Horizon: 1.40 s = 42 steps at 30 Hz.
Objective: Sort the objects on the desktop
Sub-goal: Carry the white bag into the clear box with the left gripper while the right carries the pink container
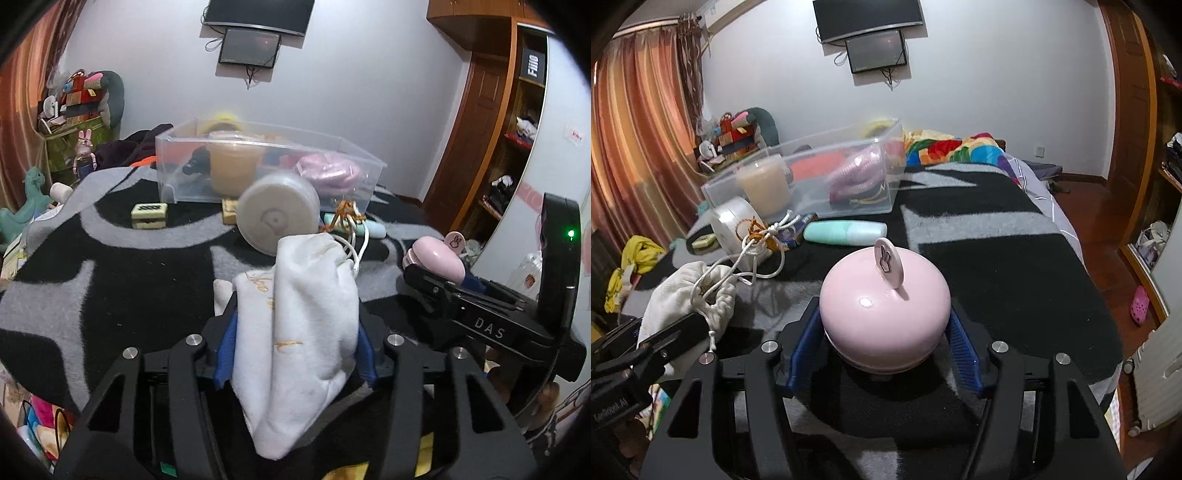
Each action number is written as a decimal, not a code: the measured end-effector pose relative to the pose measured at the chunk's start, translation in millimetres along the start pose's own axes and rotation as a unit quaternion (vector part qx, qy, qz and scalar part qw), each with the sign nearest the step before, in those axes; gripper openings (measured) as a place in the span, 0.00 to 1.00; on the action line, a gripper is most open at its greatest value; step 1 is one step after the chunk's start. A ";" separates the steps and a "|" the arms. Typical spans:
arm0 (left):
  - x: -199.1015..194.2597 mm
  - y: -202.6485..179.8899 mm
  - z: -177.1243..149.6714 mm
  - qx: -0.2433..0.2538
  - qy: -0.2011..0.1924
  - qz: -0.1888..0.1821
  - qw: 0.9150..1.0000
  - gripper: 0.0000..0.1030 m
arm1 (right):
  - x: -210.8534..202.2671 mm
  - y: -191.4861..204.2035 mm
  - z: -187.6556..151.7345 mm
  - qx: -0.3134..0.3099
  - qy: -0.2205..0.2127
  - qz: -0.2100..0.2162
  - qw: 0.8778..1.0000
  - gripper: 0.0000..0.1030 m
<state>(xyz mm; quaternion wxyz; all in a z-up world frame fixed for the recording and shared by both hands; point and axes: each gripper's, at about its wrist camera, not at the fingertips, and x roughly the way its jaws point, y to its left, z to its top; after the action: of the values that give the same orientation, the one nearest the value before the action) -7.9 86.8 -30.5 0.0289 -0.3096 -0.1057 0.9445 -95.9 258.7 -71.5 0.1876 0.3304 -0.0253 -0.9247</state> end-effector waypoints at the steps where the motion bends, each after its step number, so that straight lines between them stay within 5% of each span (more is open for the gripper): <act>1: -3.0 3.1 1.3 -0.006 -0.002 0.000 1.000 0.51 | -2.6 0.2 0.9 0.001 -0.003 0.002 1.000 0.58; 13: -28.9 37.4 15.7 -0.048 -0.033 0.009 0.998 0.50 | -19.4 6.9 10.2 0.005 -0.027 0.025 0.999 0.58; 22: -50.8 25.8 40.7 -0.006 -0.056 -0.020 0.998 0.50 | -13.4 9.3 19.7 0.001 -0.023 0.027 0.999 0.58; 42: -35.5 53.8 134.6 0.031 -0.089 0.022 0.995 0.50 | -2.6 28.7 81.2 -0.045 -0.055 0.028 0.997 0.58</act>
<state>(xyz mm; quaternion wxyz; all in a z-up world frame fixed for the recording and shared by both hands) -58.3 5.5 84.2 0.0081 -0.2256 -0.0721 0.9715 -135.0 226.7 -1.7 0.2261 0.2698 -0.0032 -0.9360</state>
